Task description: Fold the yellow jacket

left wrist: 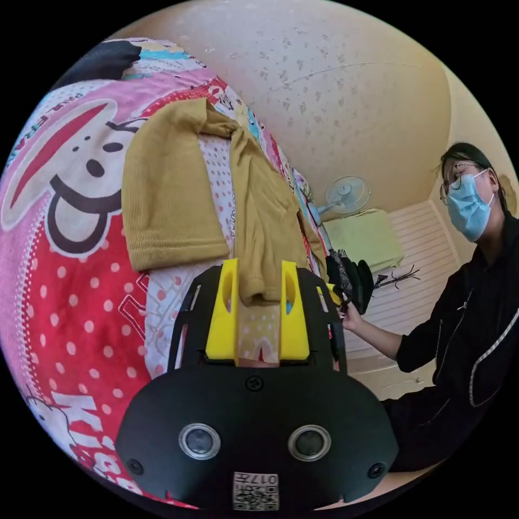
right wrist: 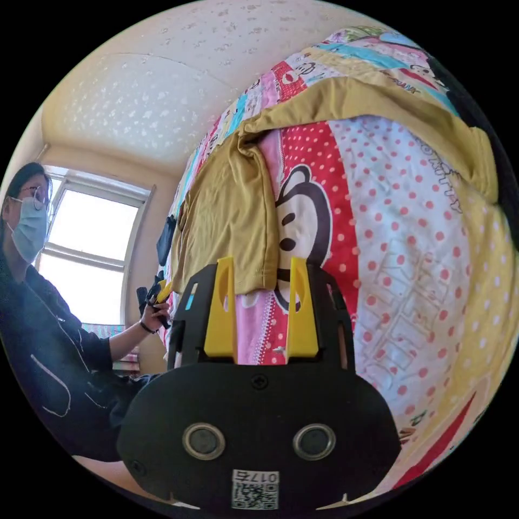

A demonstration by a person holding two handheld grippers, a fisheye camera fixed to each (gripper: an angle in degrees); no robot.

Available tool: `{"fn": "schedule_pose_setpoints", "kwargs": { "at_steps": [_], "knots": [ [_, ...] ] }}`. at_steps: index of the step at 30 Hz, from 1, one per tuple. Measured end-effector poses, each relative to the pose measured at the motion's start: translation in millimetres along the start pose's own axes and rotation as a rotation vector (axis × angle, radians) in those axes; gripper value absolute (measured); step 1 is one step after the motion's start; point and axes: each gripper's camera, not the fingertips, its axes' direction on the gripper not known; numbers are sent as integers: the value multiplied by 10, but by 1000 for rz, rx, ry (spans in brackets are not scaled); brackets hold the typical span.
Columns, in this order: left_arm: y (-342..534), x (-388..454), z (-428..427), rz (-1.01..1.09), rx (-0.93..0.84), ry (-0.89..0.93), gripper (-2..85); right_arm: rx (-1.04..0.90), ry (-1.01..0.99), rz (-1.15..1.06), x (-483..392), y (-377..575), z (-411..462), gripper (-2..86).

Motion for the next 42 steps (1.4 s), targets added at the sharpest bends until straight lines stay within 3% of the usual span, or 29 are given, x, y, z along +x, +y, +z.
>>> {"fn": "schedule_pose_setpoints", "kwargs": {
  "at_steps": [4, 6, 10, 14, 16, 18, 20, 25, 29, 34, 38, 42],
  "knots": [
    [-88, -188, 467, -105, -36, 187, 84, 290, -160, 321, 365, 395, 120, 71],
    [-105, -232, 629, -188, -24, 209, 56, 273, -245, 333, 471, 448, 117, 53],
    [-140, -137, 591, -214, -69, 151, 51, 154, -233, 271, 368, 271, -93, 39],
    [-114, 142, 46, -253, 29, 277, 42, 122, -295, 208, -22, -4, -562, 35],
    [-74, 401, -236, -216, 49, 213, 39, 96, -255, 178, -171, -26, -725, 35],
    [36, 784, -491, -70, 68, 30, 36, 52, -191, 155, -201, 16, -778, 35],
    [151, 889, -410, 0, 10, -78, 36, -7, -124, 199, 66, 154, -638, 36],
    [649, 317, 196, -210, -120, -89, 37, -16, -9, 330, 1063, 610, -125, 38],
    [892, 142, 207, -206, -82, 29, 54, 53, -160, 285, 1459, 816, 1, 47],
    [1075, 432, -382, -66, 39, 8, 79, 40, -115, 190, 1380, 808, -224, 79],
    [959, 979, -623, 308, 105, -242, 139, 92, -22, 125, 1179, 737, -330, 85],
    [708, 1061, 10, 608, -86, -438, 161, 15, -42, 44, 1162, 569, 129, 85]
  ]
}}
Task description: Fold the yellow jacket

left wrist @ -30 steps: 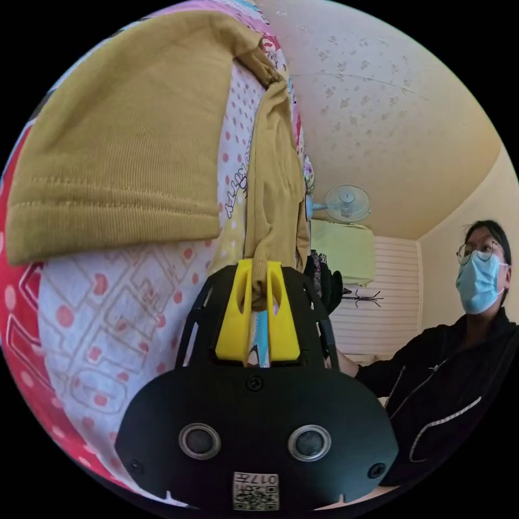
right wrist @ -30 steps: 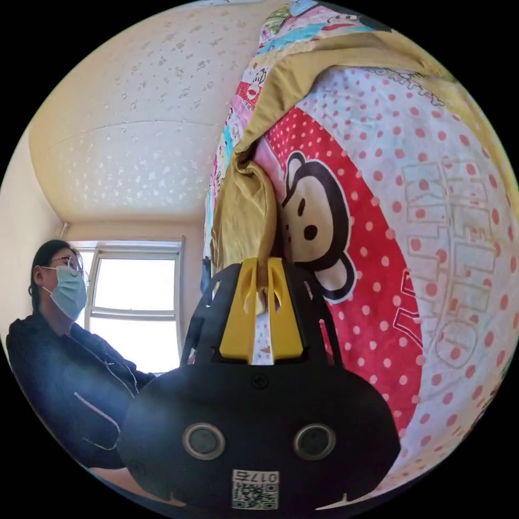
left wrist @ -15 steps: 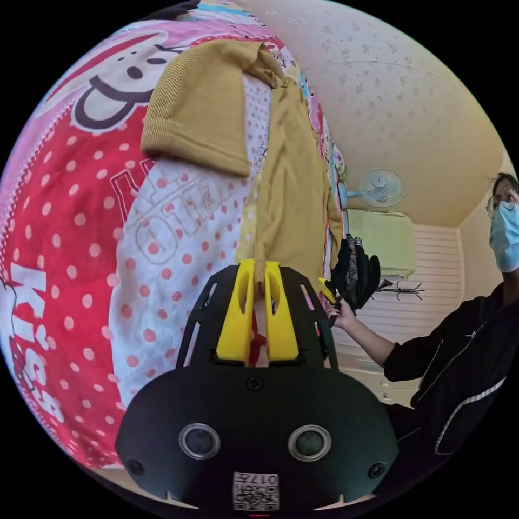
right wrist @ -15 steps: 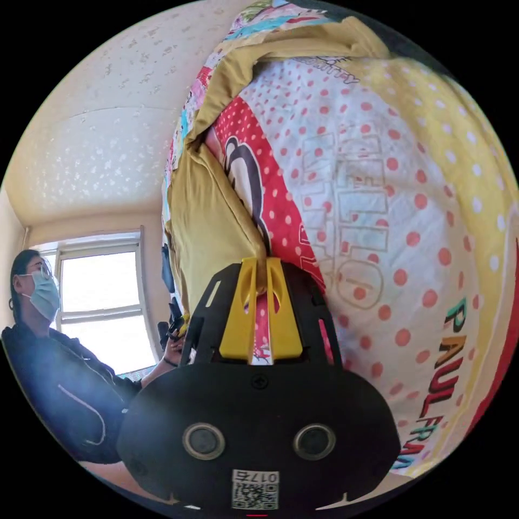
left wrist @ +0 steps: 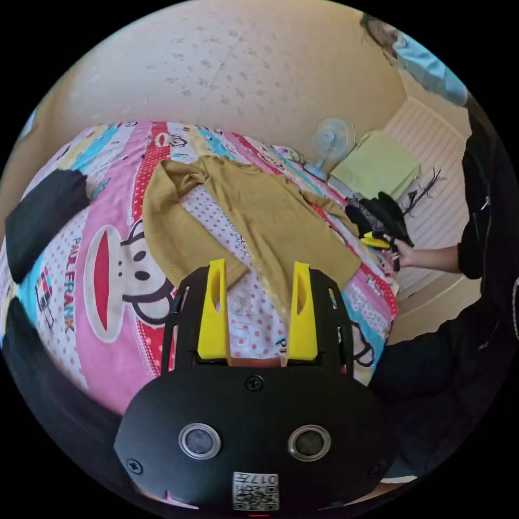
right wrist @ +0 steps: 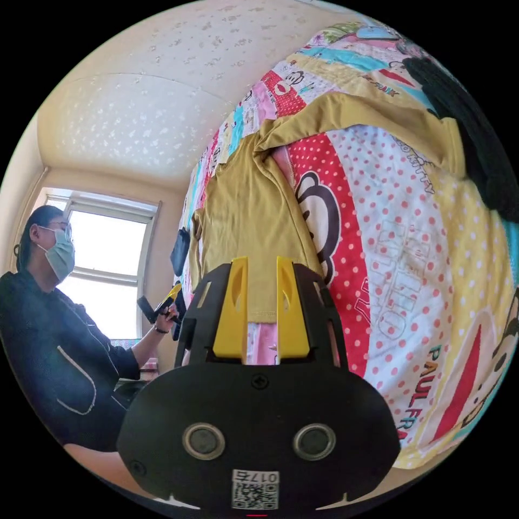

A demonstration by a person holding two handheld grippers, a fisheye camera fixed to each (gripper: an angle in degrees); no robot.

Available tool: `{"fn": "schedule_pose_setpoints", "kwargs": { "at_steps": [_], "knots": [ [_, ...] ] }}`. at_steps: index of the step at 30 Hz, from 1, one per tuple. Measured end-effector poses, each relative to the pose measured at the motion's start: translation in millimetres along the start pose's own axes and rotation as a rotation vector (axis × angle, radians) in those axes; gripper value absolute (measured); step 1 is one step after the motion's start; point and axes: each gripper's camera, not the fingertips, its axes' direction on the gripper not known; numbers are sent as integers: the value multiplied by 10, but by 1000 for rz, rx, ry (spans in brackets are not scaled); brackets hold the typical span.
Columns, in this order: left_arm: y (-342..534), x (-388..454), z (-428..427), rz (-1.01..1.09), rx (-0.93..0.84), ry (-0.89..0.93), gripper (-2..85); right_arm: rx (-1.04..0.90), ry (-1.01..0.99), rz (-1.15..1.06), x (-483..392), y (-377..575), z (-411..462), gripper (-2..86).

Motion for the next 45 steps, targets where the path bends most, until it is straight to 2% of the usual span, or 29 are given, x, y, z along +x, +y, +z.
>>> {"fn": "schedule_pose_setpoints", "kwargs": {
  "at_steps": [5, 9, 13, 18, 20, 23, 26, 34, 36, 39, 42, 44, 45],
  "knots": [
    [48, 35, 706, 55, -151, -42, 123, -66, -135, -92, 3, -123, 744, 88],
    [160, 181, 729, 42, -142, -136, 88, -61, -215, -147, -155, -138, 1159, 98],
    [241, 189, 621, -15, -109, -165, 49, -202, -199, -253, -667, -252, 1991, 102],
    [425, -27, 47, -246, 164, 99, 47, -298, -331, -264, -1238, -283, 3090, 131],
    [497, -38, -154, -285, 259, 130, 48, -299, -368, -159, -1254, -230, 3524, 149],
    [550, 31, -413, -296, 316, 44, 49, -258, -407, -30, -1151, -143, 3819, 164],
    [582, 128, -558, -273, 344, -7, 51, -240, -377, -59, -1170, -117, 3992, 166],
    [902, 74, -616, -387, 404, 81, 62, -311, -411, -21, -852, -241, 4321, 69],
    [1045, -46, -753, -411, 407, 170, 69, -285, -434, 7, -711, -336, 4288, 54],
    [1319, -131, -1026, -432, 504, 208, 63, -244, -512, 36, -594, -752, 4230, 39],
    [1360, -195, -1061, -477, 442, 199, 54, -289, -687, 62, -809, -1351, 4393, 32],
    [1268, -217, -990, -511, 464, 243, 64, -424, -757, 14, -1286, -1893, 4608, 30],
    [1158, -221, -938, -515, 531, 283, 70, -469, -767, -10, -1446, -2023, 4656, 29]
  ]
}}
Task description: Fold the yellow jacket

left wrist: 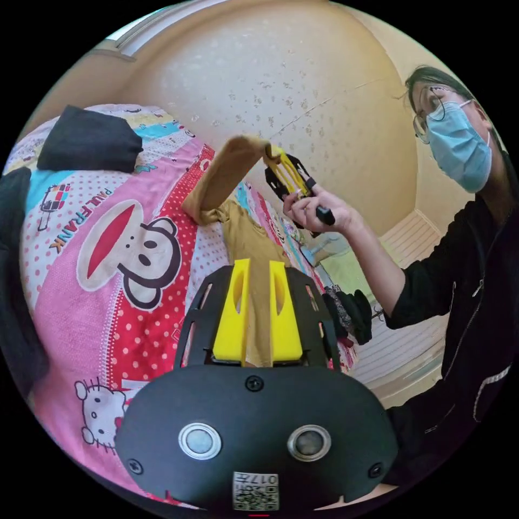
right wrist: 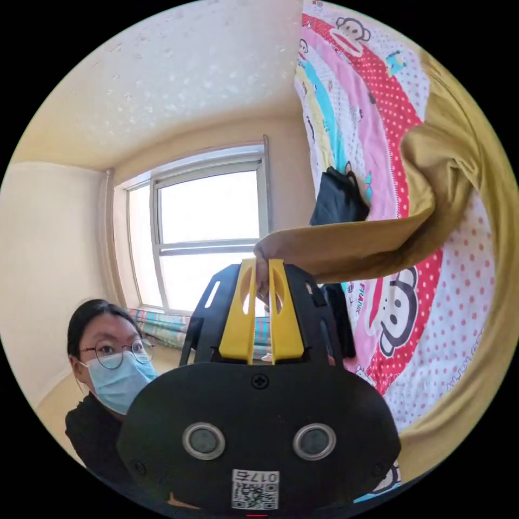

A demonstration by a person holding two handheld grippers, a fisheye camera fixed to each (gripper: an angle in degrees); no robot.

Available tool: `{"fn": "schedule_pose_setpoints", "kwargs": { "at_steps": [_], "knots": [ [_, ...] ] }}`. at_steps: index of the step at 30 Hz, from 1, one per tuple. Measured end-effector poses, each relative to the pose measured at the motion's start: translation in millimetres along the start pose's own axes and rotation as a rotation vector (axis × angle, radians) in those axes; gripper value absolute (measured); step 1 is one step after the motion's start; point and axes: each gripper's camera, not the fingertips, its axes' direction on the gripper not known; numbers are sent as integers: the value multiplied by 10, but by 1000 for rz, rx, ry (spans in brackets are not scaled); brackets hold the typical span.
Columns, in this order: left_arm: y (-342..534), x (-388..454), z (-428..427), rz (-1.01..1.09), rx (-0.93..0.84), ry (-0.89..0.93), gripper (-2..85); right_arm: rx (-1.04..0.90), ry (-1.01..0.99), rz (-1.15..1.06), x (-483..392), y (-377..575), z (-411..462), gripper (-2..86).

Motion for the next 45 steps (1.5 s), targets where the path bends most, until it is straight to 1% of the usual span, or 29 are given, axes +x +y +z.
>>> {"fn": "schedule_pose_setpoints", "kwargs": {
  "at_steps": [2, 3, 5, 7, 10, 12, 13, 15, 17, 19, 21, 23, 24, 26, 27, 28, 29, 31, 33, 35, 39, 40, 42, 43, 45],
  "knots": [
    [-152, 30, 219, -2, 93, 82, 80, -205, 12, -35, -453, -505, 341, 28],
    [-290, 34, 409, -12, 131, 106, 89, -245, 27, -46, -567, -594, 415, 28],
    [-531, 28, 730, -19, 160, 124, 102, -355, 135, -83, -957, -853, 648, 29],
    [-771, 0, 1070, -22, 196, 134, 110, -400, 229, -103, -1139, -973, 758, 29],
    [-1107, -154, 1585, -90, 238, 70, 118, -488, 322, -126, -1278, -1053, 920, 30],
    [-1269, -391, 1846, -216, 296, -8, 129, -546, 348, -147, -1287, -1042, 1014, 30],
    [-1290, -469, 1885, -263, 310, -19, 132, -589, 360, -165, -1274, -1029, 1061, 31],
    [-1285, -745, 1927, -420, 384, -61, 135, -641, 345, -214, -1269, -1010, 1058, 30],
    [-1235, -871, 1883, -479, 423, -100, 132, -672, 280, -295, -1318, -998, 850, 29],
    [-1243, -908, 1832, -456, 411, -106, 131, -666, 245, -349, -1366, -992, 516, 29],
    [-1306, -816, 1796, -370, 352, -153, 138, -611, 244, -375, -1338, -968, 29, 30],
    [-1334, -703, 1788, -295, 334, -195, 149, -542, 248, -352, -1154, -944, -808, 30],
    [-1347, -641, 1797, -243, 325, -197, 153, -519, 266, -340, -1088, -942, -1035, 30],
    [-1354, -587, 1833, -195, 310, -203, 157, -449, 393, -290, -737, -976, -1888, 30],
    [-1352, -576, 1868, -177, 302, -205, 158, -426, 443, -266, -618, -996, -2083, 30],
    [-1350, -579, 1888, -172, 297, -205, 159, -344, 538, -213, -349, -1018, -2454, 29],
    [-1349, -592, 1935, -167, 274, -204, 159, -298, 591, -160, -60, -1036, -2737, 29],
    [-1348, -595, 1997, -145, 225, -219, 156, -258, 653, -64, 373, -1051, -3040, 29],
    [-1338, -598, 2083, -129, 148, -199, 149, -221, 661, 6, 694, -1037, -3185, 29],
    [-1321, -596, 2093, -132, 147, -176, 154, -237, 688, 11, 782, -1073, -3127, 29],
    [-1384, -531, 2092, -106, 126, -150, 157, -287, 737, -72, 371, -1243, -2885, 30],
    [-1392, -517, 2104, -100, 122, -149, 157, -287, 776, -88, 226, -1312, -2829, 31],
    [-1431, -463, 2191, -85, 90, -154, 157, -253, 860, -32, 165, -1406, -2811, 33],
    [-1442, -452, 2213, -83, 84, -159, 157, -243, 891, 40, 248, -1448, -2818, 35],
    [-1481, -437, 2276, -89, 68, -167, 155, -238, 899, 97, 420, -1460, -2817, 40]
  ]
}}
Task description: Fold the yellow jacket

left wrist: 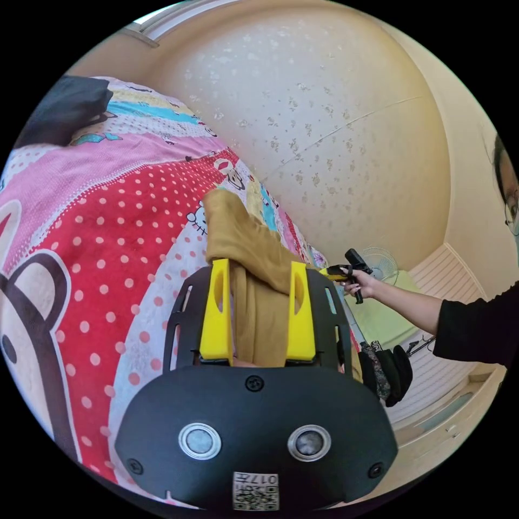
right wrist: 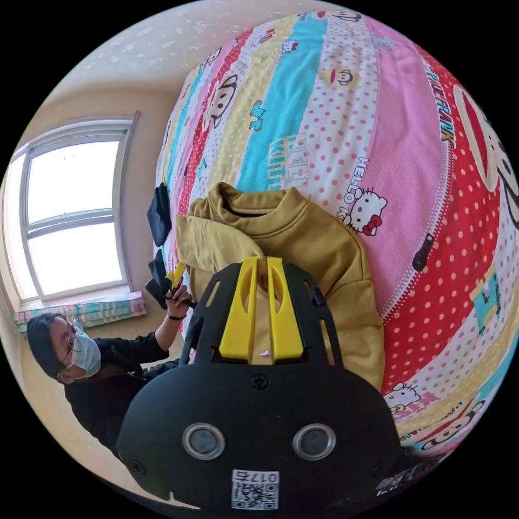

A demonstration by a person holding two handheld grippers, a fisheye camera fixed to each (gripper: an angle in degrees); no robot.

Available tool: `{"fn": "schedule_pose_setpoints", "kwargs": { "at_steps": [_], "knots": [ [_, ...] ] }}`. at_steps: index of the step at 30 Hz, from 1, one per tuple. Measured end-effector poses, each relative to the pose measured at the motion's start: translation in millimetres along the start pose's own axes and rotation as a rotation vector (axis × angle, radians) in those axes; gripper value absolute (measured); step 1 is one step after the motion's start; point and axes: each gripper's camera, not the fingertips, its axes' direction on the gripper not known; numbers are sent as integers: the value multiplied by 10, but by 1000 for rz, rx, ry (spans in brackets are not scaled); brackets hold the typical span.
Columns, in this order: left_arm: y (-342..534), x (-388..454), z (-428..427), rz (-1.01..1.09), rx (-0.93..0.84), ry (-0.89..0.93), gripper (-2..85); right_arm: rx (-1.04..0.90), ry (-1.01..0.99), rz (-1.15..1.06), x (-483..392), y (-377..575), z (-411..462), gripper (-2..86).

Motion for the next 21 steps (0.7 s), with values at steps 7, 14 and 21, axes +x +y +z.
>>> {"fn": "schedule_pose_setpoints", "kwargs": {
  "at_steps": [7, 14, 21],
  "knots": [
    [-23, 47, 19, 7, 25, 66, 155, 317, -338, -25, 74, 308, -101, 100],
    [-133, 195, 260, 22, -65, 15, 155, 387, 160, -156, -687, 1030, -280, 115],
    [-122, 232, 387, 6, -67, 13, 135, 329, 123, -154, -999, 1187, 46, 119]
  ]
}}
